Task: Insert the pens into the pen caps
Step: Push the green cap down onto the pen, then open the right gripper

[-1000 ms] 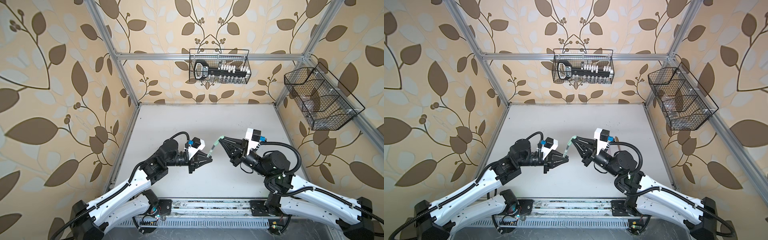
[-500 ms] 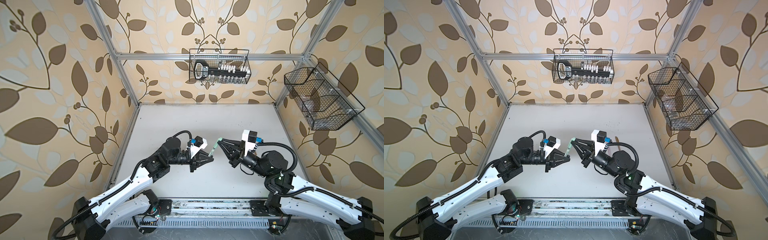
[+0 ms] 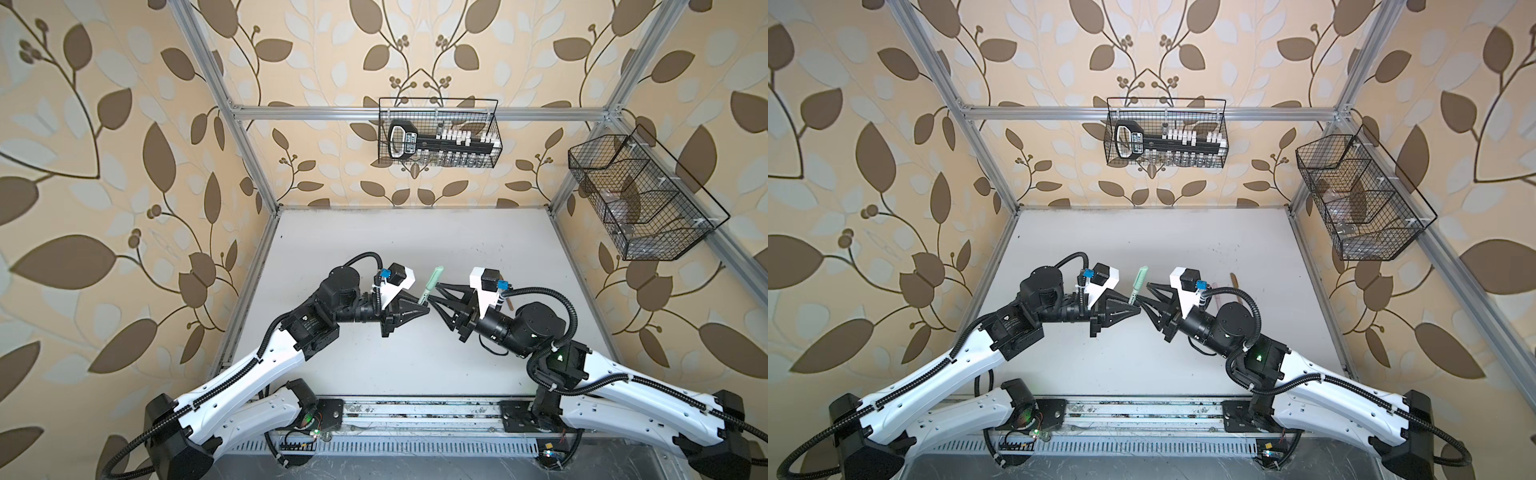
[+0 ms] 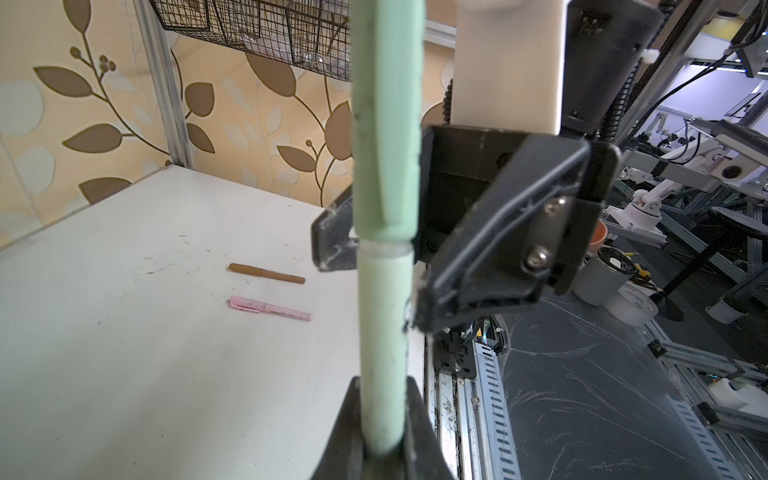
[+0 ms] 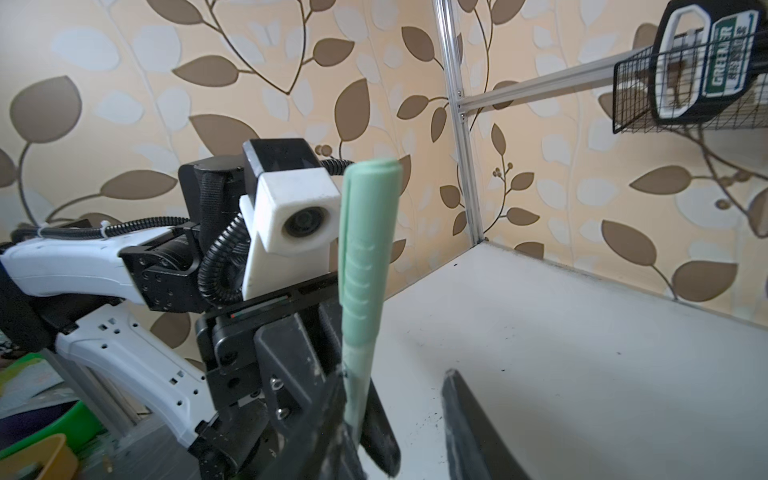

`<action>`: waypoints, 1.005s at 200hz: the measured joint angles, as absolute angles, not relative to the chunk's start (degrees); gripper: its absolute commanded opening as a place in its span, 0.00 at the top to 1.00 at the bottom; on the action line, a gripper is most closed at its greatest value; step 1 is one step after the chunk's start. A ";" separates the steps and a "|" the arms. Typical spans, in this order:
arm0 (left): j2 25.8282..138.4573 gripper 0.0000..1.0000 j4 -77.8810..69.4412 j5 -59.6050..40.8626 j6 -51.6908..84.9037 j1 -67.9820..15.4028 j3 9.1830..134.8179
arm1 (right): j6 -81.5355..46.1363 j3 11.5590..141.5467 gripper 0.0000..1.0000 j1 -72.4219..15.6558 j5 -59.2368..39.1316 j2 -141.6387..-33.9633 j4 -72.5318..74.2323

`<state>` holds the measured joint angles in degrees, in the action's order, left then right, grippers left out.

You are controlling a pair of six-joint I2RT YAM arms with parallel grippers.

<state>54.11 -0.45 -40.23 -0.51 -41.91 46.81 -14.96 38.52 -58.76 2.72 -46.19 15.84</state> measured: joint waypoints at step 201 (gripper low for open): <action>57.63 1.00 2.79 -40.34 0.08 -41.91 47.18 | -25.89 47.77 0.40 -37.67 -33.93 -54.26 16.27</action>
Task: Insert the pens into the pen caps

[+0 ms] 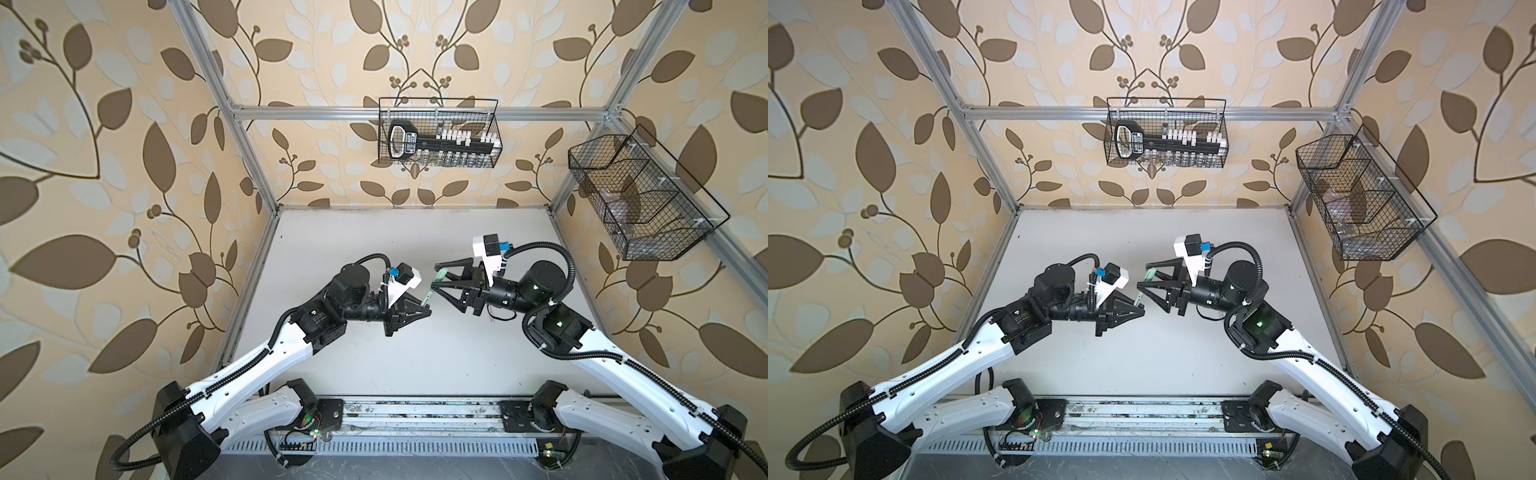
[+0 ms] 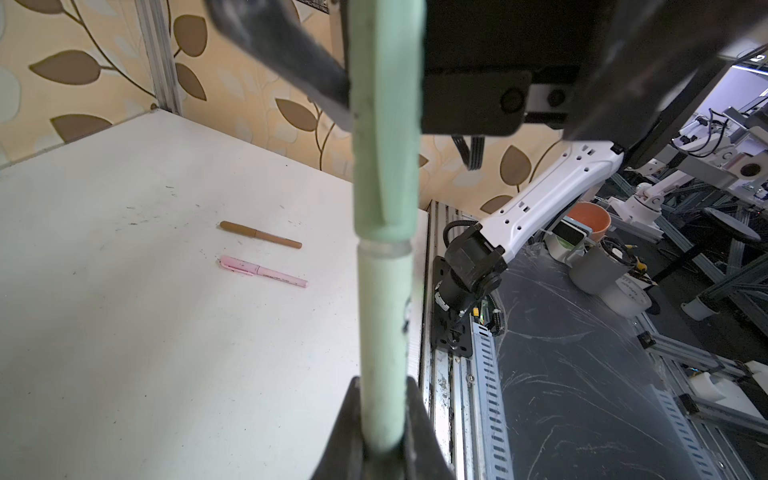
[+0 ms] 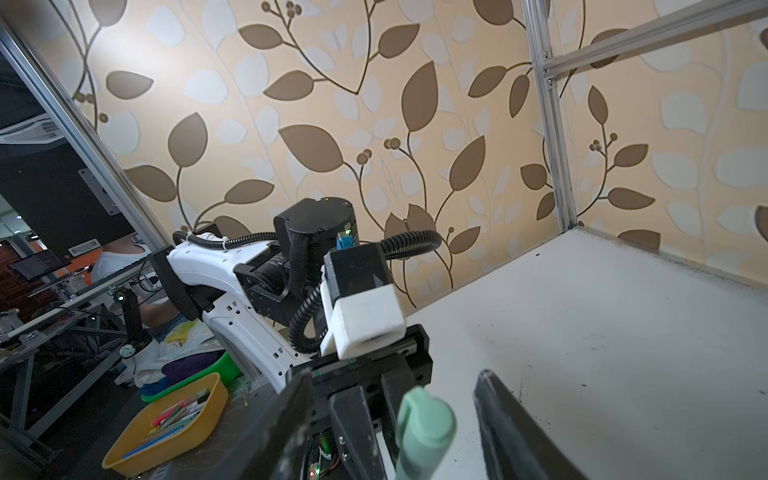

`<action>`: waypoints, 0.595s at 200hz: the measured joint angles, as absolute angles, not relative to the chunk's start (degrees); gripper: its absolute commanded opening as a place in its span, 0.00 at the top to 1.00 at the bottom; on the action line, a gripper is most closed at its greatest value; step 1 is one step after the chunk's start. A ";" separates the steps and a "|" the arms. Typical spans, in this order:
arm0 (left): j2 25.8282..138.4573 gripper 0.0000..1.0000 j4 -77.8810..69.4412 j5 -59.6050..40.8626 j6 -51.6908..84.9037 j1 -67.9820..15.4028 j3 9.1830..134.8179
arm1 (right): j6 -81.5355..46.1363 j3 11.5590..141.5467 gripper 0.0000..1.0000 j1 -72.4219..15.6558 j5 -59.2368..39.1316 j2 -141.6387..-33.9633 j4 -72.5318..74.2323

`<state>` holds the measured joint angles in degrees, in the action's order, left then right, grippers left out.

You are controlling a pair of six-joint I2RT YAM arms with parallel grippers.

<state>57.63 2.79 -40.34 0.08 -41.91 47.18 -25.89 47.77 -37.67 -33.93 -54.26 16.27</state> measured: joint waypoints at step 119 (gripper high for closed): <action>57.82 1.00 2.87 -39.55 -0.27 -41.91 48.71 | -28.36 49.04 0.80 -38.89 -35.11 -58.48 16.43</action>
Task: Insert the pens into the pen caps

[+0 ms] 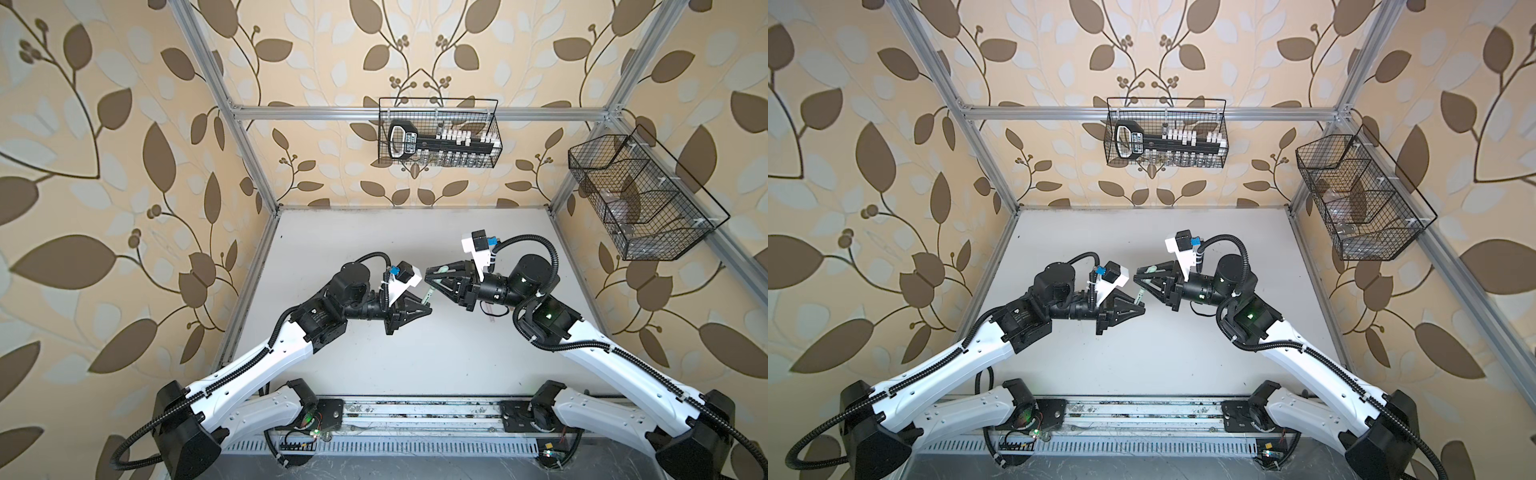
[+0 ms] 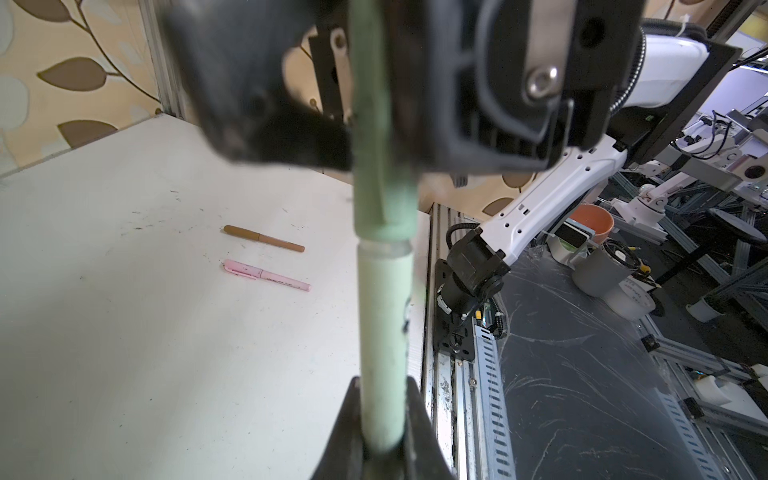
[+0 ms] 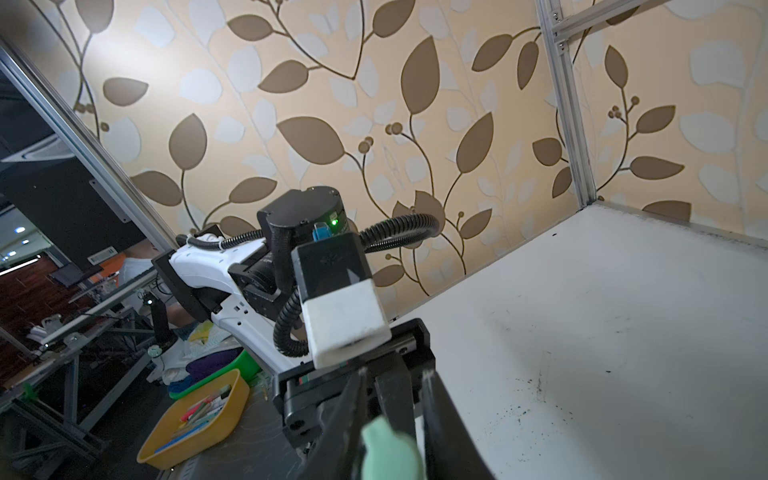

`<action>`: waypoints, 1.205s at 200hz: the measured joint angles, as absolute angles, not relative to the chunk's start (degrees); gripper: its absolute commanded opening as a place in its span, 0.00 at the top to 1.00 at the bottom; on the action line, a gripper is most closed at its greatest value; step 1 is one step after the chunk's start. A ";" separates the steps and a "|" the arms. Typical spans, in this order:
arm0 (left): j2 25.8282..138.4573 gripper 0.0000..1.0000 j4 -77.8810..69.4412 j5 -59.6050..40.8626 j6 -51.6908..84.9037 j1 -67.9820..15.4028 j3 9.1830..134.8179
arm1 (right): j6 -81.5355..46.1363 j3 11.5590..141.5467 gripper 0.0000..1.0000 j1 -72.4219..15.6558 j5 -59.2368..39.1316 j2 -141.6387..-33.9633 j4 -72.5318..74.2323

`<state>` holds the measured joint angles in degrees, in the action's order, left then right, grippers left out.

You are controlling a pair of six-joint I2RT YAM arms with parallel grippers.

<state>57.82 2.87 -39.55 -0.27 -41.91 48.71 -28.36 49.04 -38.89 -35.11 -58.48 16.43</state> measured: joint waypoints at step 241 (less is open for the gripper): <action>59.31 0.38 3.40 -37.23 -0.47 -41.91 50.87 | -25.50 49.08 1.00 -39.57 -31.48 -58.33 13.54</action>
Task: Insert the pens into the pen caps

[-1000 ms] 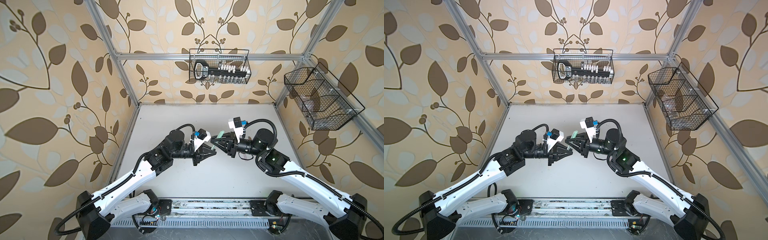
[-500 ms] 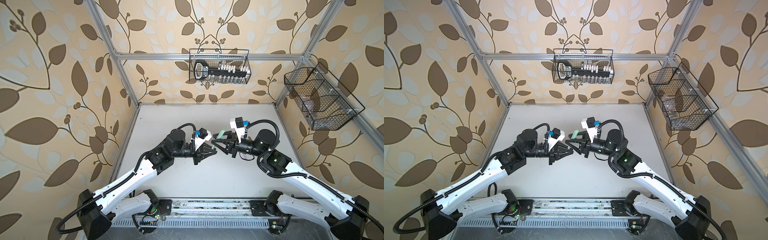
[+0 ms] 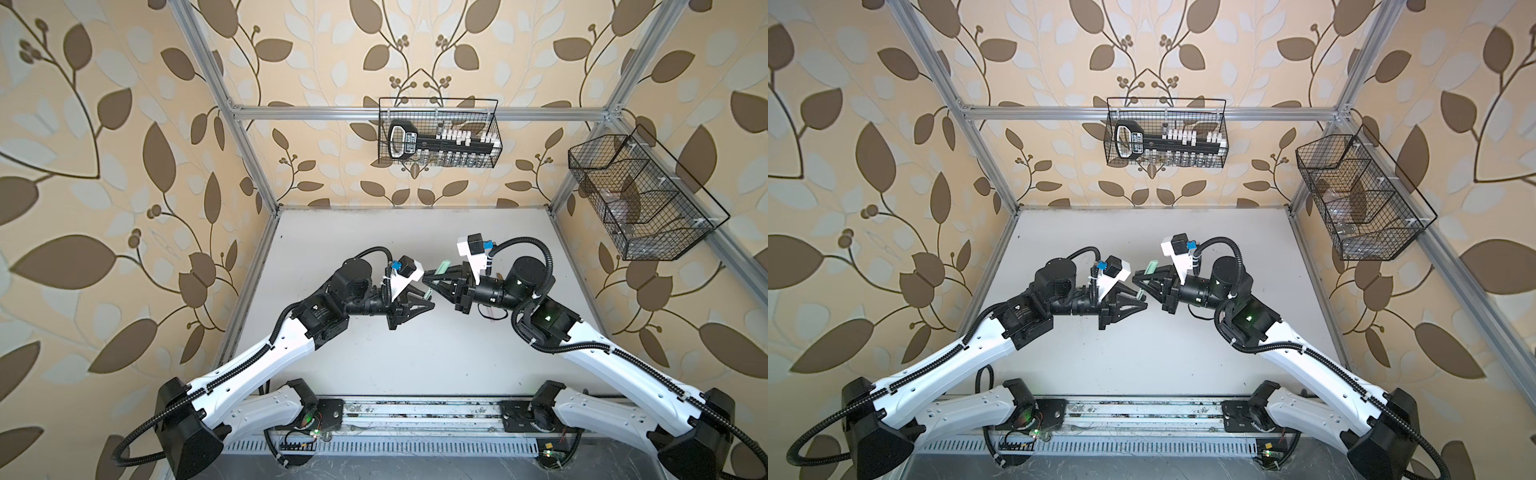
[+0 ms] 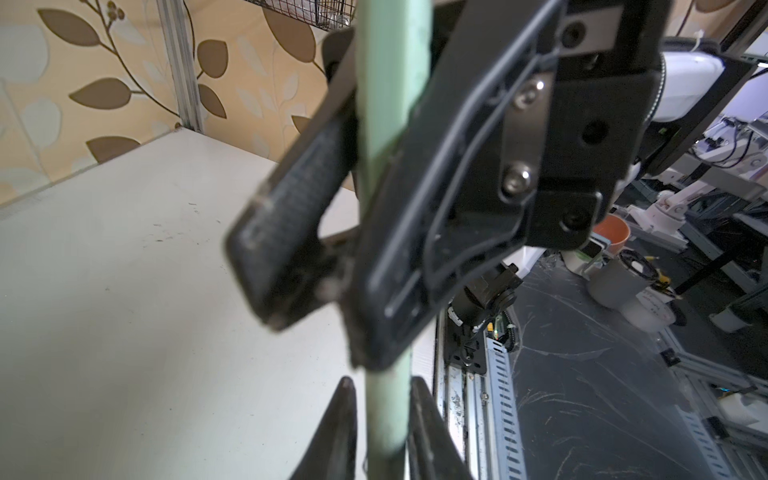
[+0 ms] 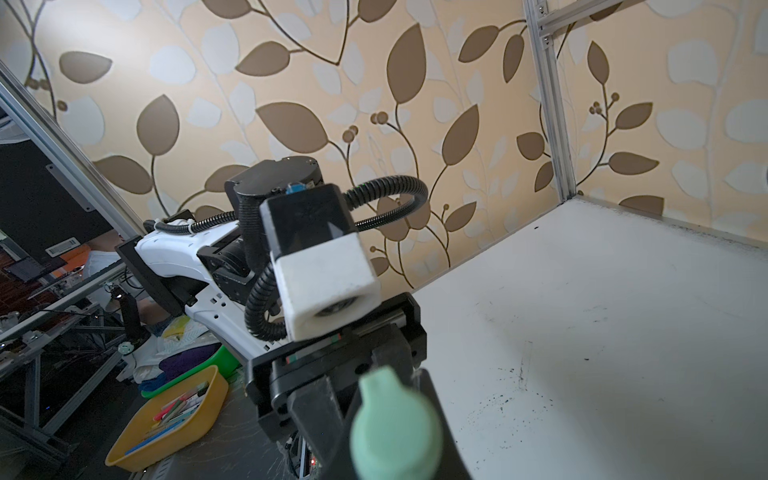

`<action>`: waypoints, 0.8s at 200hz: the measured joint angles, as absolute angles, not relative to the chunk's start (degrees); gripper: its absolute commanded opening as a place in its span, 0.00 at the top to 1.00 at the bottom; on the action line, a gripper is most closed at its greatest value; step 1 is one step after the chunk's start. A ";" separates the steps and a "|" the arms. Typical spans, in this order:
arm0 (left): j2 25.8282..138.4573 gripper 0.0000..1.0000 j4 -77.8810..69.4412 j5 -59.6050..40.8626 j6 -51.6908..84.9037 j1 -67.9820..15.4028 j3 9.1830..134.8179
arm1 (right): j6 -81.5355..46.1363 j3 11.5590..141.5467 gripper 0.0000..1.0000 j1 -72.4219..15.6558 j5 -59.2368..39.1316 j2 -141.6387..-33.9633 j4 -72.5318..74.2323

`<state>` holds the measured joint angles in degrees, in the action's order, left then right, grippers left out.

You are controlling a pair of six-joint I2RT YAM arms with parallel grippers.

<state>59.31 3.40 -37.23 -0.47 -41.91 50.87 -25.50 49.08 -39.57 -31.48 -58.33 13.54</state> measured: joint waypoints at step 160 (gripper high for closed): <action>61.95 0.42 3.20 -40.01 8.47 -38.52 51.75 | -33.39 44.64 1.00 -35.66 -30.04 -59.81 19.99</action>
